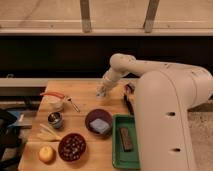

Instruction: Place towel in table surface

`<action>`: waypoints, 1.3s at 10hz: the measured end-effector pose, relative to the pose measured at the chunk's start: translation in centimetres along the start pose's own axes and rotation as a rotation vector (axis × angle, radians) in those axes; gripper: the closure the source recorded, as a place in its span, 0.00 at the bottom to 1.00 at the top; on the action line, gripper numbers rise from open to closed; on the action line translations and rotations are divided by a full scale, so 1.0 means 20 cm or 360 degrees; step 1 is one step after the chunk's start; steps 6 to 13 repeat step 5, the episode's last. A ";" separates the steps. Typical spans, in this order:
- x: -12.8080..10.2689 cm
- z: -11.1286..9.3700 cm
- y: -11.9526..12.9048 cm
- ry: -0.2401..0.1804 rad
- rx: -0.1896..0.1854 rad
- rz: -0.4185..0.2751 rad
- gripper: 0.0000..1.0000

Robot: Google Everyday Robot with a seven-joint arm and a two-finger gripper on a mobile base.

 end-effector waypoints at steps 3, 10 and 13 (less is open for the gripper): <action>0.00 0.00 0.00 -0.0001 -0.0001 -0.0001 0.20; 0.00 0.00 0.00 -0.0002 -0.0001 -0.0001 0.20; 0.00 0.00 0.00 -0.0002 -0.0001 -0.0001 0.20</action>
